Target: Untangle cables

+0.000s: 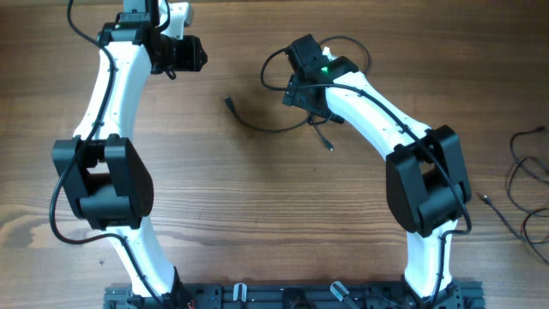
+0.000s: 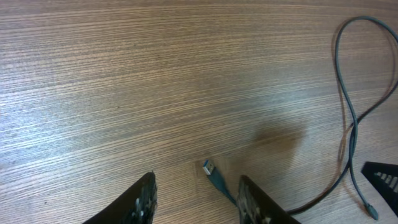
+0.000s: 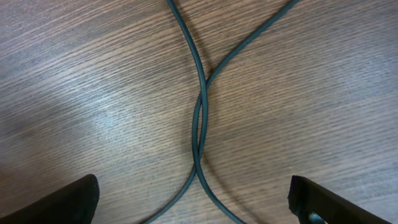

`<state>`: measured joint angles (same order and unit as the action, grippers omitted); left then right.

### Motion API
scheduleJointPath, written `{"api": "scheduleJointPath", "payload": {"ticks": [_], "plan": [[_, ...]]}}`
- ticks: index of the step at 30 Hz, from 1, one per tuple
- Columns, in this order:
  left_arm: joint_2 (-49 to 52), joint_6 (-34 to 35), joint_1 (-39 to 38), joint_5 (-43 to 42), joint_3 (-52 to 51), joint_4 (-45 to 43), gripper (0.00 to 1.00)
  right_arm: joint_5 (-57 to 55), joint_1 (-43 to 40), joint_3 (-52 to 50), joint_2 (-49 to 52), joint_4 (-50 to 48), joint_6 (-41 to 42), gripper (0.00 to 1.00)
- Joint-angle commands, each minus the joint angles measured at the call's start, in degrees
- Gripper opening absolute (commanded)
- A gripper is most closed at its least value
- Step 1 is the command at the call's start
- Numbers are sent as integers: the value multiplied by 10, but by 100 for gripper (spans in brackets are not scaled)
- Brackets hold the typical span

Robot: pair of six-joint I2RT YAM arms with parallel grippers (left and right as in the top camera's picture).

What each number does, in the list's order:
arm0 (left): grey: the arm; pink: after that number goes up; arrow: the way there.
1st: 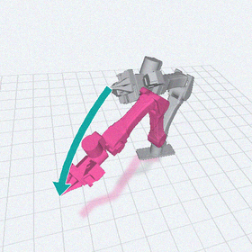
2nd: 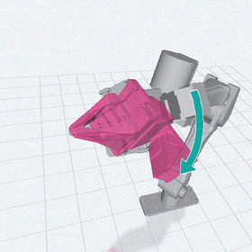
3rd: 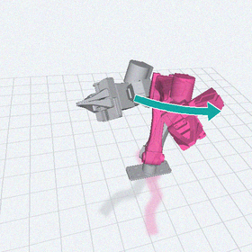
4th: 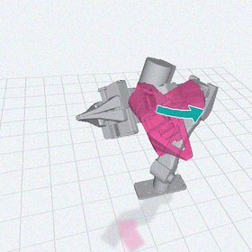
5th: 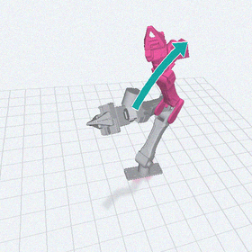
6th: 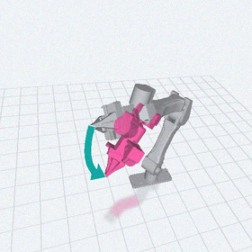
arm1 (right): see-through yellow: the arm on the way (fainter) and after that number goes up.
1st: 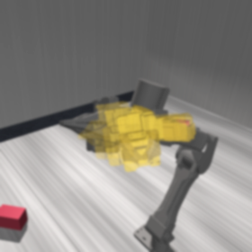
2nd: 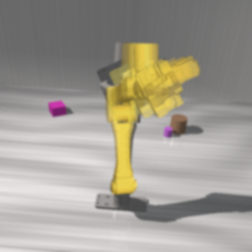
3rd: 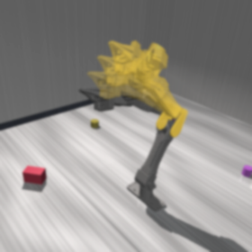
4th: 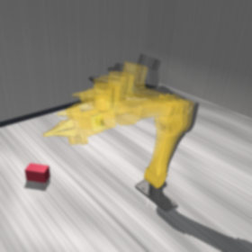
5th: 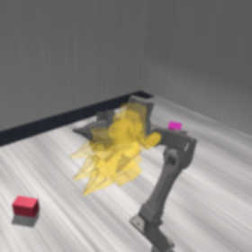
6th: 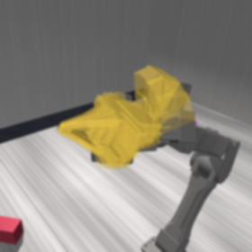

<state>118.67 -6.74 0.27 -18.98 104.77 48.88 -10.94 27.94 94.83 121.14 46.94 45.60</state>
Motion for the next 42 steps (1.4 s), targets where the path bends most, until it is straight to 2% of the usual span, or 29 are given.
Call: {"api": "scheduleJointPath", "payload": {"ticks": [1, 4, 12, 32, 34, 35, 36, 38, 41, 42], "plan": [[-21, -5, 1, -12, 9, -1, 44, -11, 0, -8, 24, -8, -5, 100], [-21, -5, 2, -12, 9, -1, 44, -28, 0, -8, 28, -12, -16, 100], [-21, -5, 2, -12, 9, -2, 44, -51, -1, -8, 32, -10, -109, 100], [-21, -18, 2, -25, 9, 11, 47, -37, -2, -8, 64, -39, -121, 99], [-21, -18, 2, -27, 9, 12, 47, -38, -2, -8, 64, -39, -110, 91], [-21, -18, 2, -27, 9, 12, 47, -38, -2, -8, 64, -39, -109, 77], [-21, -18, 2, -27, 9, 13, 47, -38, -2, -8, 64, -39, -109, 70], [-21, -18, 2, -27, 9, 17, 48, -38, -2, -8, 64, -36, -110, 68], [-22, -18, 2, -27, 9, 20, 48, -38, -2, -8, 64, -31, -110, 51], [-23, -18, 2, -27, 9, 22, 48, -36, -2, -8, 64, -29, -111, 51]]}}
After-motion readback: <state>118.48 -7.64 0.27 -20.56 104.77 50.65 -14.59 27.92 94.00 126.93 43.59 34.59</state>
